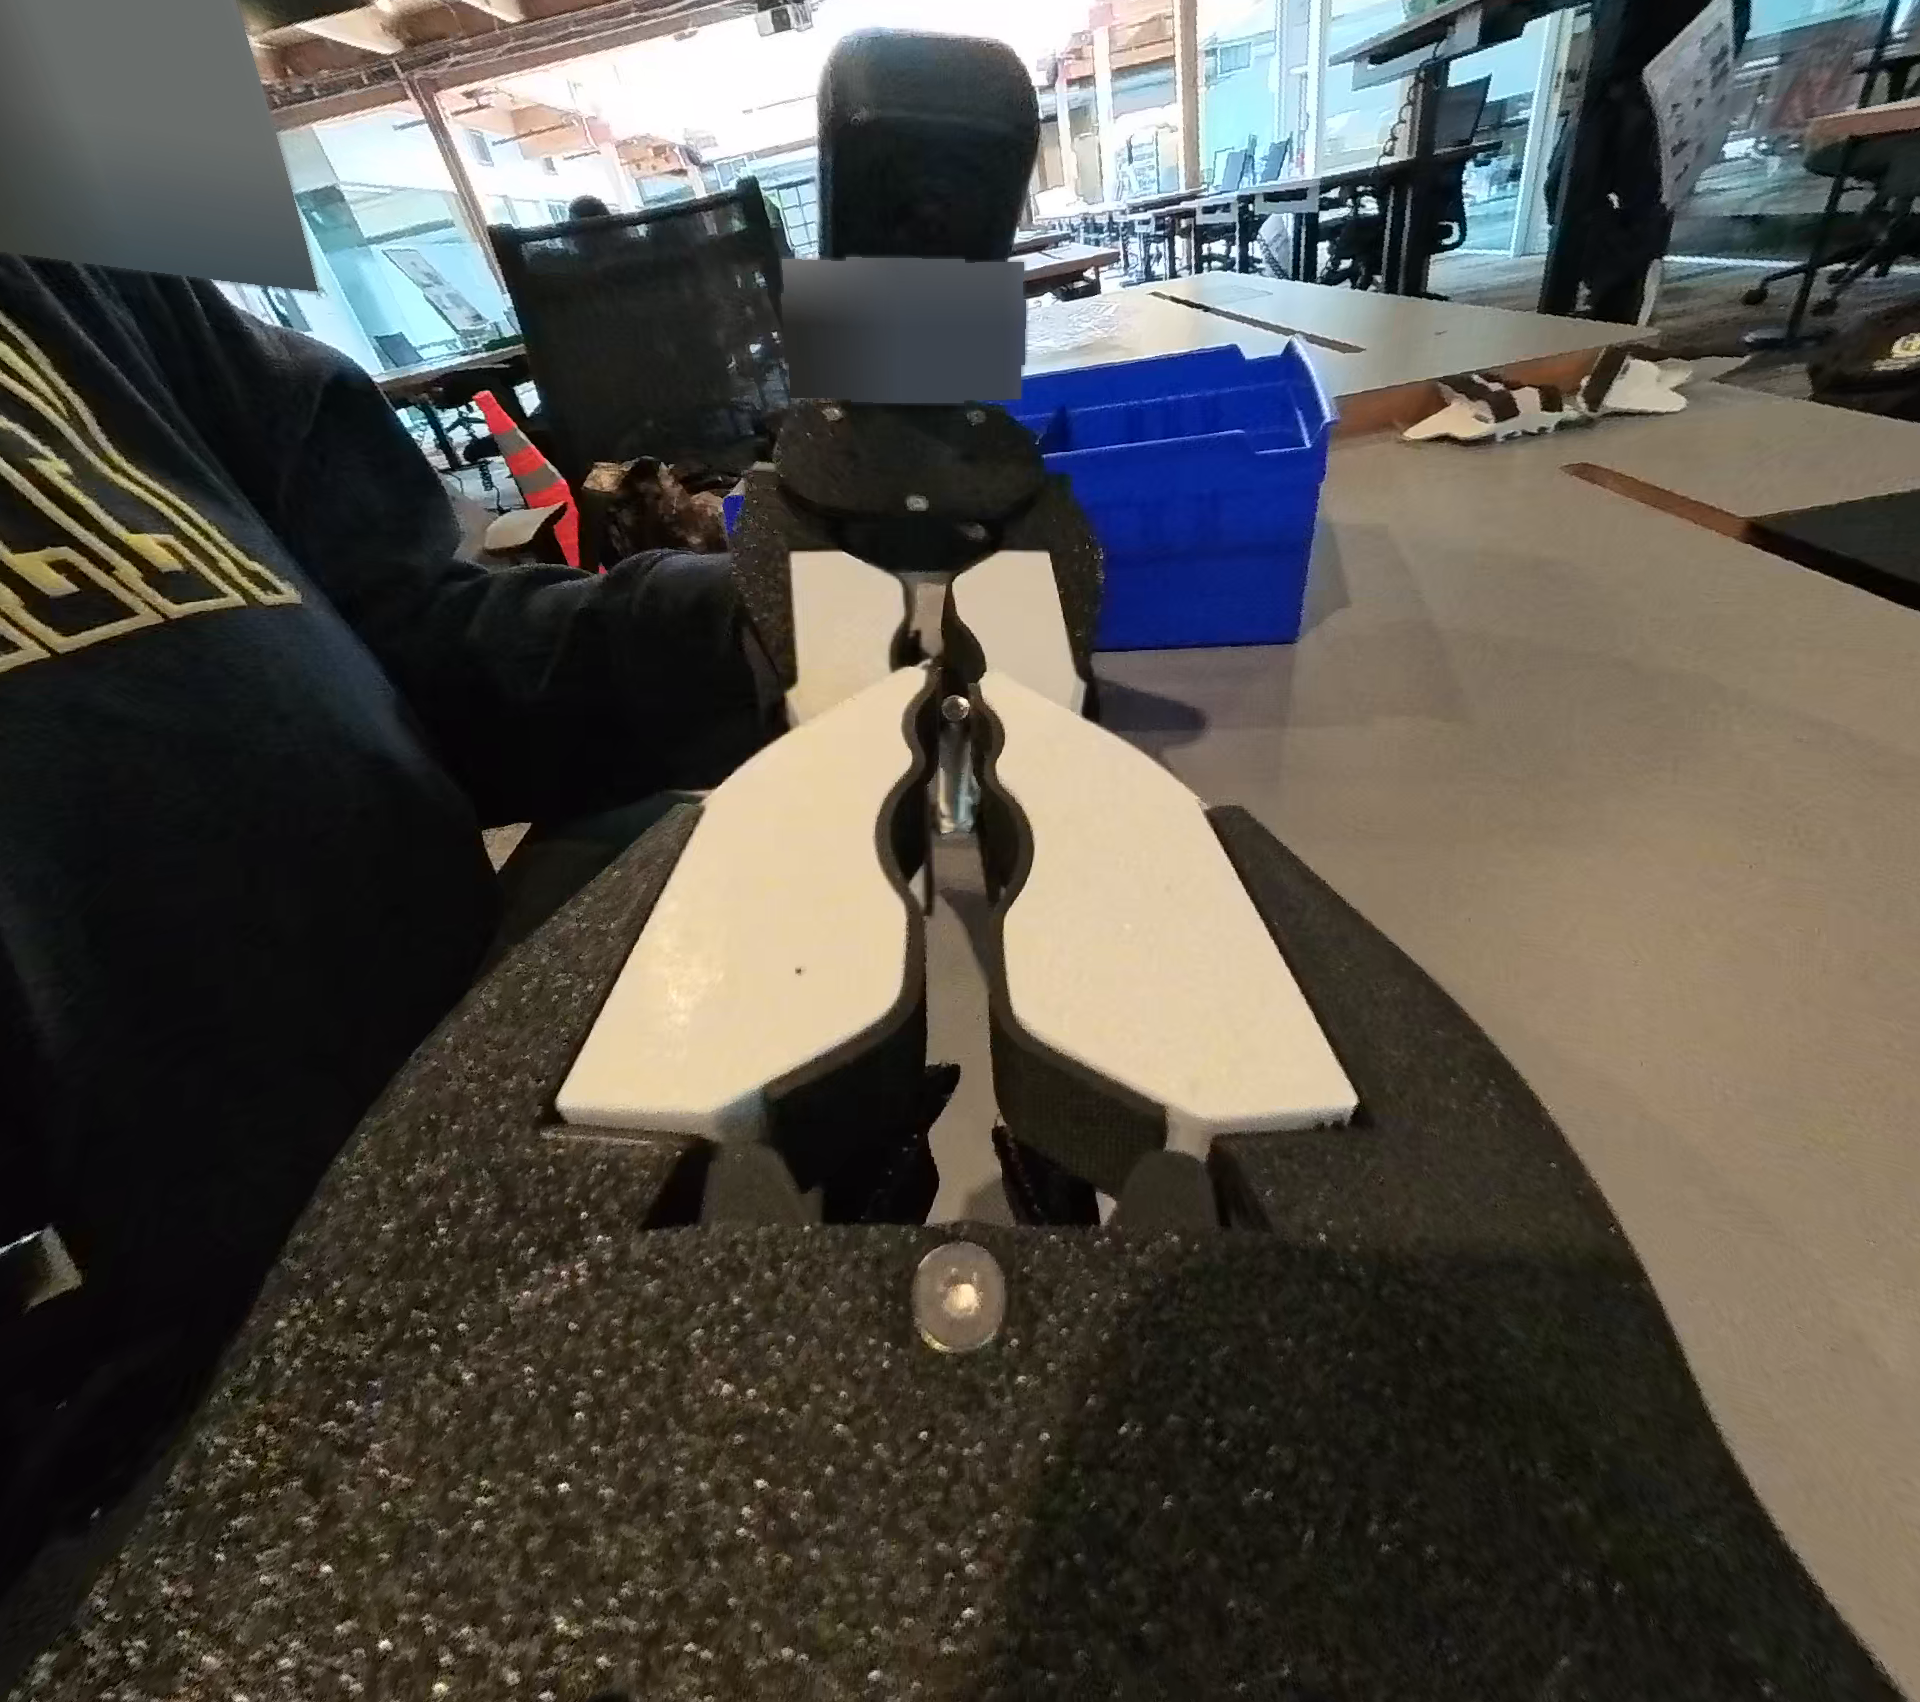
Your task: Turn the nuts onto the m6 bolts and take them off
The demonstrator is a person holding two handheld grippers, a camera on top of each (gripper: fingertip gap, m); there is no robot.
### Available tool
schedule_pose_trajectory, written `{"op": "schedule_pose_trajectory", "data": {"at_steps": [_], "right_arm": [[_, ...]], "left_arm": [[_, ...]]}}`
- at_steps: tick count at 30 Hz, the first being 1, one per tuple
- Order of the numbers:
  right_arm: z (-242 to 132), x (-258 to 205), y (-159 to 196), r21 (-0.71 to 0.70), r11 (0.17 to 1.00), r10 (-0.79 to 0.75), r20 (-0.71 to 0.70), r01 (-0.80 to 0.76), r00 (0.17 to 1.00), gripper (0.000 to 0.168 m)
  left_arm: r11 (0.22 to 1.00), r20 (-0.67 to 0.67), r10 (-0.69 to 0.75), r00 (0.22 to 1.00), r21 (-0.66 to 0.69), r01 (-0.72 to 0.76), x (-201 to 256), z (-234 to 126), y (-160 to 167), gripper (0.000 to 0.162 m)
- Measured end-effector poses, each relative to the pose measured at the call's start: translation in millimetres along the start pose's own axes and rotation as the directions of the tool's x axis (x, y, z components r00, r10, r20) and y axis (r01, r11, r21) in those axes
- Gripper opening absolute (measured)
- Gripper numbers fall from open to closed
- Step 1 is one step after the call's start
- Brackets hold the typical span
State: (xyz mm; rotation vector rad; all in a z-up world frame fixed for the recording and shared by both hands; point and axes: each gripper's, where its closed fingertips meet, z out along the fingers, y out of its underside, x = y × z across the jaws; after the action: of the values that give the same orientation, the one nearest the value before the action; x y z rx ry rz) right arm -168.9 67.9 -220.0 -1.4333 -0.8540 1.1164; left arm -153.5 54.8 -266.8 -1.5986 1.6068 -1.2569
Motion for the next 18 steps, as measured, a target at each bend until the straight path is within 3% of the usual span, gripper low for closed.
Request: {"op": "schedule_pose_trajectory", "data": {"at_steps": [3, 6, 9, 11, 18], "right_arm": [[1.8, 0.0, 2.3, -0.007, 1.000, -0.004, -0.001, 0.004, 1.000, 0.005], [-0.8, 16.6, 6.1, -0.003, 1.000, 0.006, -0.105, -0.007, 0.994, 0.014], [-10.7, 54.5, 38.6, -0.235, 0.972, -0.073, -0.332, -0.008, 0.940, 0.021], [-6.2, 59.9, 57.1, -0.357, 0.933, -0.098, -0.354, -0.037, 0.930, 0.022], [23.5, 71.0, 103.8, -0.559, 0.817, -0.094, -0.370, -0.140, 0.924, 0.023]], "left_arm": [[1.000, 0.025, 0.027, 0.999, -0.012, -0.026, -1.3, -1.8, 3.1, 0.011], [0.999, 0.155, 0.028, 0.987, 0.039, -0.034, -19.6, -18.6, 2.5, 0.010], [0.991, 0.281, -0.031, 0.959, 0.134, -0.007, -38.2, -45.4, 2.4, 0.010], [0.985, 0.342, -0.046, 0.938, 0.172, -0.015, -44.1, -58.5, 4.6, 0.010], [0.989, 0.436, -0.020, 0.900, 0.138, -0.045, -45.0, -63.4, 18.1, 0.010]]}}
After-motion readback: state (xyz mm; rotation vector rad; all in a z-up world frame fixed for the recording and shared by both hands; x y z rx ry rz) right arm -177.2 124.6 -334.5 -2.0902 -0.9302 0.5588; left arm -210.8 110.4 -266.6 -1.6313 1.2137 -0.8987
